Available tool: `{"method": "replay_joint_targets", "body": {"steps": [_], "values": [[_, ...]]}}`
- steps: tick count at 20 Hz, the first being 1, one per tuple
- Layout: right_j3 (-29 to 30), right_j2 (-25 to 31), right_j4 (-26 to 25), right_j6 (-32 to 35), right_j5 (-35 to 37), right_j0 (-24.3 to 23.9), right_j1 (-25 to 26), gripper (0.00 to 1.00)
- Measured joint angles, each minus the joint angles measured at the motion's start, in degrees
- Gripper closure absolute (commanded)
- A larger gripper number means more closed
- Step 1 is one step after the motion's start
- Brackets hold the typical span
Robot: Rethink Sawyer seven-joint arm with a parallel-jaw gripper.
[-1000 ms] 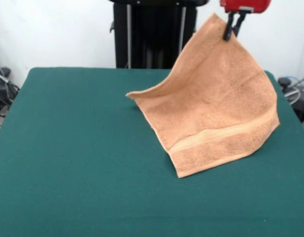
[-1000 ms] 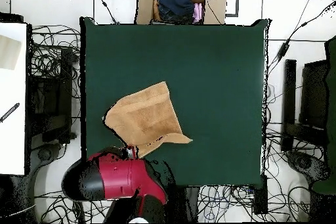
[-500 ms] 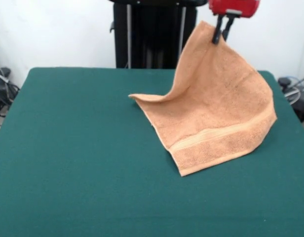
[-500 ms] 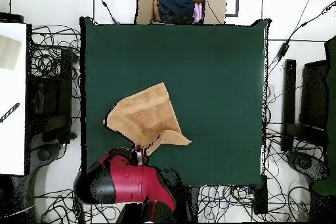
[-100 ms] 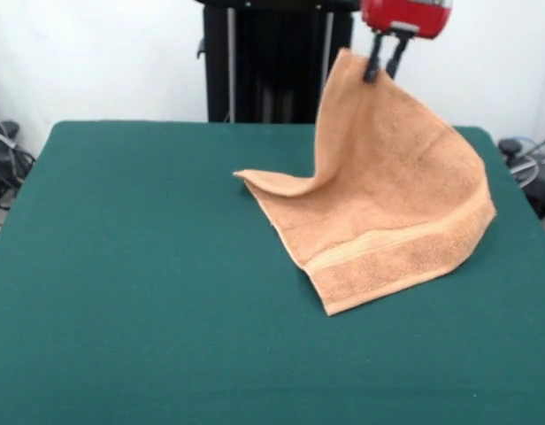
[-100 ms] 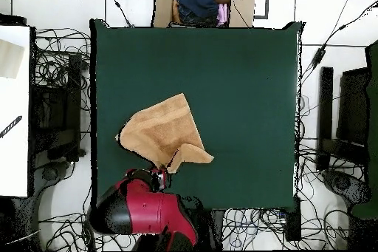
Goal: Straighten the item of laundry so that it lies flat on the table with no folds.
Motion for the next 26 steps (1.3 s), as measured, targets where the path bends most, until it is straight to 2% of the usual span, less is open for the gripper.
{"method": "replay_joint_targets", "body": {"steps": [3,13,18,26], "values": [[0.0,-1.4,0.7,0.0,0.0,1.4,0.4,0.0],[-0.1,-10.6,8.4,3.4,0.0,14.6,4.8,0.0],[-0.1,-13.3,10.9,5.6,0.0,17.3,6.2,0.0],[-0.1,-15.9,12.2,6.8,0.0,18.2,7.0,0.0]]}}
